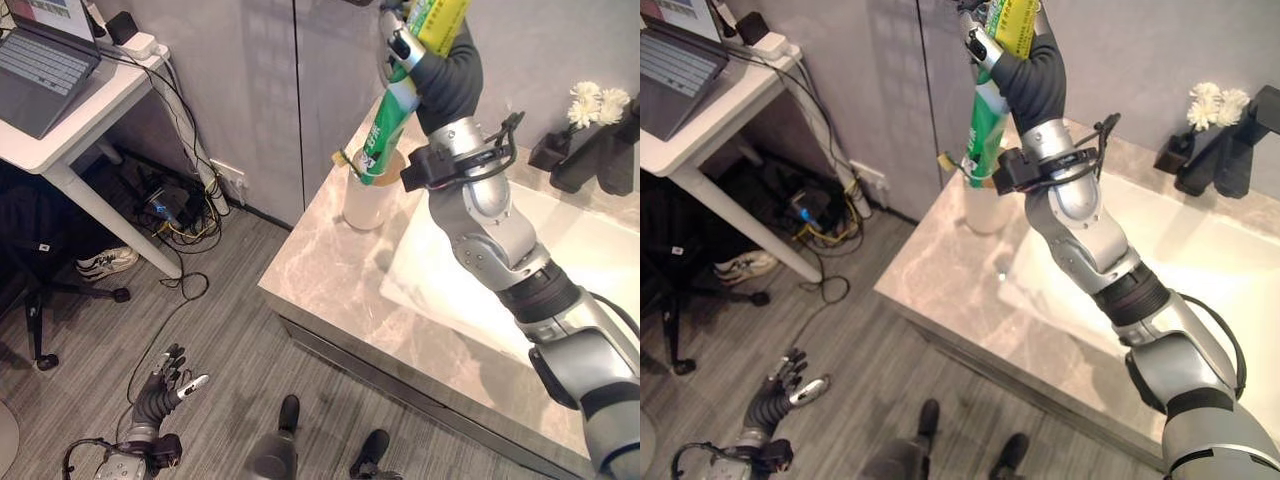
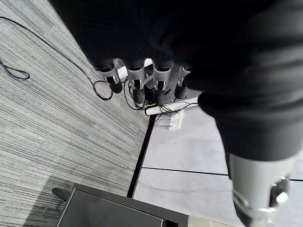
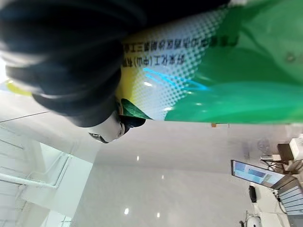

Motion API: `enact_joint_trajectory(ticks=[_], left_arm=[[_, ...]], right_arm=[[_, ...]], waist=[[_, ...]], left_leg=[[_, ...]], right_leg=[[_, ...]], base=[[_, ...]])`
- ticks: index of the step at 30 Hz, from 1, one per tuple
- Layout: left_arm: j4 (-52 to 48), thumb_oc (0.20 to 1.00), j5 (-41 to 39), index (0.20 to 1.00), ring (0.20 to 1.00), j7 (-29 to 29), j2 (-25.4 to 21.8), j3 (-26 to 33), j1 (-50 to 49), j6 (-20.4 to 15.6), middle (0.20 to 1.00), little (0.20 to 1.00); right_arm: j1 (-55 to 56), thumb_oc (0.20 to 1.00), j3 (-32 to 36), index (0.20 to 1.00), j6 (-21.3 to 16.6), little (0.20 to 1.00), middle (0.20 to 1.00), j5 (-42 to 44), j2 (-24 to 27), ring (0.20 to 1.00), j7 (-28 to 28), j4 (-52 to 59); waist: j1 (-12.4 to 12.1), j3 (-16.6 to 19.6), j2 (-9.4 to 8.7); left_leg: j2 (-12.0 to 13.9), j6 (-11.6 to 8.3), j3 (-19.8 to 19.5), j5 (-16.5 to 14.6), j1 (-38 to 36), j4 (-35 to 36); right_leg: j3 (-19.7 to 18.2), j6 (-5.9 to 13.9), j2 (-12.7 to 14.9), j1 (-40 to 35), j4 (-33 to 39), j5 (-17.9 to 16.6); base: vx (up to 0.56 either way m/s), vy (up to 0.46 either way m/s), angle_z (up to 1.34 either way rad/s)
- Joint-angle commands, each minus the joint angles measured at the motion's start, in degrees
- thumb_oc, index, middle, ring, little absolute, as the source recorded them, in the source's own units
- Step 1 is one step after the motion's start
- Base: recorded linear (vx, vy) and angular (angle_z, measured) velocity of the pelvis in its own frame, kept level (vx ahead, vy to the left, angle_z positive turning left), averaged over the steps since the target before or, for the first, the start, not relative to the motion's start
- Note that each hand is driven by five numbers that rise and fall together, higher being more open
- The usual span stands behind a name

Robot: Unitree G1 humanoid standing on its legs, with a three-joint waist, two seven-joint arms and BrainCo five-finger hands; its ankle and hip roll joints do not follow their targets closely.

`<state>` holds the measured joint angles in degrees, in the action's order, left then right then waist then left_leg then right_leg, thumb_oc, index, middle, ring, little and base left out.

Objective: Put brush and paste in cup on sink, flatten towel.

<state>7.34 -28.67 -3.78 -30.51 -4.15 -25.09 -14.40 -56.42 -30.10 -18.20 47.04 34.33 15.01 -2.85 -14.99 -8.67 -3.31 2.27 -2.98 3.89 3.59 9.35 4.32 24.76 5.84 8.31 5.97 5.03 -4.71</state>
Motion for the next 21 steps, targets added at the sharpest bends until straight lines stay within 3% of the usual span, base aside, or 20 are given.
enact_joint_trajectory(ticks=[1,21], left_arm=[[-2.71,1.0,0.45,1.0,1.0,-1.24,-1.63,-0.1,-0.7,-3.57,1.0,1.0],[-1.56,1.0,-0.04,1.0,1.0,-1.04,0.25,-0.08,0.11,-4.0,1.0,1.0]], right_arm=[[-4.27,0.2,2.87,0.2,-2.5,0.2,0.2,-1.34,0.29,0.2,0.28,0.6],[1.59,0.2,4.54,0.2,-3.17,0.2,0.2,-0.57,-2.22,0.2,-2.96,1.96]], waist=[[-1.4,1.25,-2.79],[-1.47,0.85,-2.95]], left_leg=[[0.95,-2.04,-0.7,2.54,2.49,0.68],[1.23,-2.04,-0.33,2.48,2.34,0.68]], right_leg=[[-3.36,5.22,7.81,-0.36,-0.03,-5.0],[-3.62,5.02,7.55,-0.18,-0.03,-5.06]], base=[[0.0,0.015,0.09],[0.0,0.0,0.0]])
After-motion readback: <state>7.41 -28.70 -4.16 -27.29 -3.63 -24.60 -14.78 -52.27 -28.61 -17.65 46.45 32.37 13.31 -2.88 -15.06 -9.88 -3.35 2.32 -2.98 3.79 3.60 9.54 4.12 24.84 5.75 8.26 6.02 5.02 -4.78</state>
